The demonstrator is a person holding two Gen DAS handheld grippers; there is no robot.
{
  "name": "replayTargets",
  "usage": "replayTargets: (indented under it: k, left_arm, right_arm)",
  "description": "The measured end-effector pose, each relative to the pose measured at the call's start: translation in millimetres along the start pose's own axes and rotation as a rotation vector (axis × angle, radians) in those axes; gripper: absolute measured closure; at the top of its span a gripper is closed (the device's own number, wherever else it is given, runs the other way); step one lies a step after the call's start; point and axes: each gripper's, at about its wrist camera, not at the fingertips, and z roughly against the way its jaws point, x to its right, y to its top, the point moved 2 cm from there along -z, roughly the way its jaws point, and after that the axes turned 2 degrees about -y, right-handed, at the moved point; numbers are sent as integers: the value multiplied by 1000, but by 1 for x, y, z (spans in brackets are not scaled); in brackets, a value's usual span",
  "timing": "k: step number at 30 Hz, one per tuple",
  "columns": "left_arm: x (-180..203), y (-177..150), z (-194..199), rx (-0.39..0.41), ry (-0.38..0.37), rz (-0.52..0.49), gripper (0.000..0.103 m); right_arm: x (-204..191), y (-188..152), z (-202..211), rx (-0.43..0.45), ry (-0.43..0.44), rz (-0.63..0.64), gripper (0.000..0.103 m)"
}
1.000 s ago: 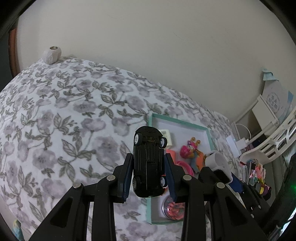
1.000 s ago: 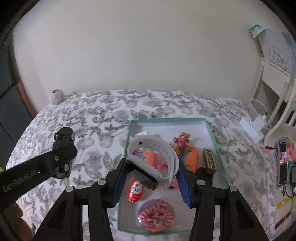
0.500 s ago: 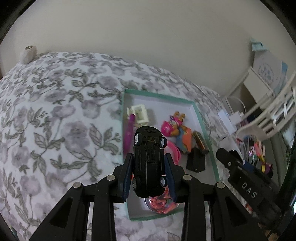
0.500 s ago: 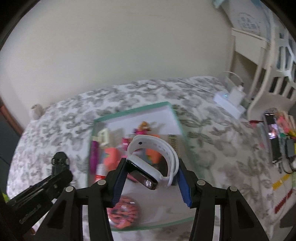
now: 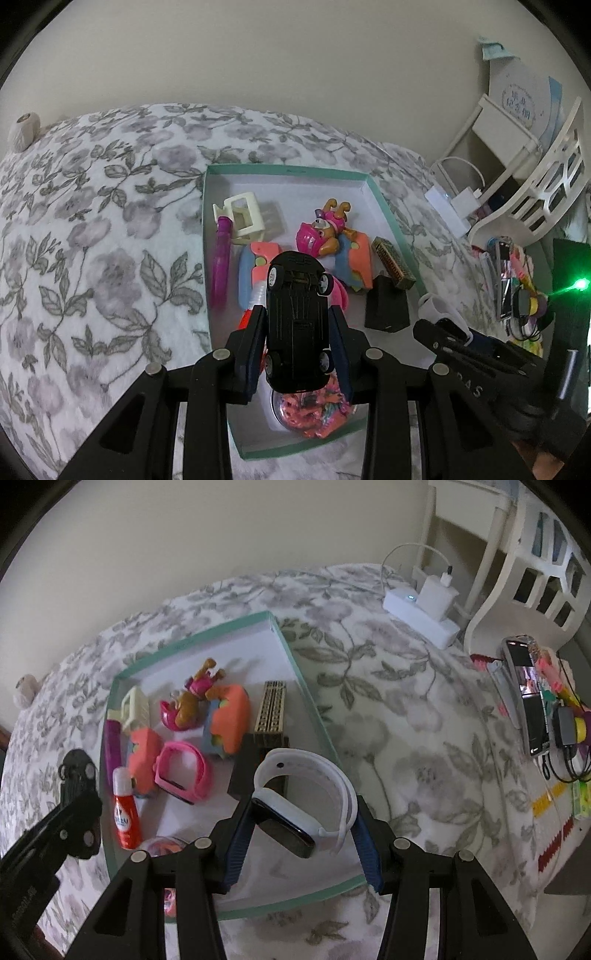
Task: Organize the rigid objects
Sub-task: 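Carry the black car and white watch over the tray, then lower the car and watch into the tray and open both grippers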
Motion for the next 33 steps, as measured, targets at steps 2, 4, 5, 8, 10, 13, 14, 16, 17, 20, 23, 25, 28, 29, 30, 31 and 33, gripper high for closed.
replayTargets:
  k: [2, 4, 5, 8, 10, 13, 14, 16, 17, 20, 23, 25, 28, 29, 30, 31, 33]
  left_arm:
    - [-1, 0, -5, -9, 2, 4, 68]
    - [-1, 1, -8, -13, 6, 2, 68]
    - [-1, 1, -9, -12, 9, -3, 68]
    - [0, 1, -10, -13, 11, -16, 68]
    - [0, 1, -11, -16, 10, -18, 68]
    - [2, 1, -12, -17, 12, -26, 68]
    - [2, 0, -12, -19, 9, -30, 68]
    - [5, -1, -14, -26, 8, -37, 68]
    - [6, -1, -15, -29, 8, -41, 68]
    - [6, -2, -16, -36, 7, -51, 67]
    - [5, -2, -14, -32, 7, -51, 66]
    - [5, -2, -11, -29, 0, -46, 66]
    - [4, -1, -8, -22, -3, -43, 65]
    - [4, -1, -7, -20, -3, -42, 65]
    - [4, 0, -6, -19, 0, -40, 63]
    - [3, 0, -5, -17, 5, -36, 59]
    - [0, 1, -3, -12, 14, -25, 53]
  right_arm:
    - [-4, -2, -1, -9, -3, 12, 49]
    - [-7, -4, -3, -23, -11, 30, 49]
    - [-8, -5, -5, -31, -12, 36, 49]
    - [-11, -6, -11, -53, -11, 50, 49]
    - [-13, -8, -13, -64, -13, 58, 48]
    - [-15, -9, -15, -72, -15, 68, 48]
    - [-15, -9, -15, -73, -13, 68, 48]
    - [-16, -10, -15, -78, -10, 71, 48]
    - [-17, -10, -16, -82, -9, 73, 48]
    - [-18, -12, -20, -101, -8, 81, 48]
    - [-19, -14, -23, -117, -5, 84, 48]
    - [-19, -14, -24, -123, -3, 85, 48]
    - [-21, -15, -25, -126, 0, 89, 48]
    - [-21, -15, -25, -126, 1, 90, 48]
    - [-21, -15, -25, -127, 1, 91, 48]
    - [-22, -15, -25, -127, 0, 91, 48]
    - [-21, -15, -25, -128, -2, 91, 48]
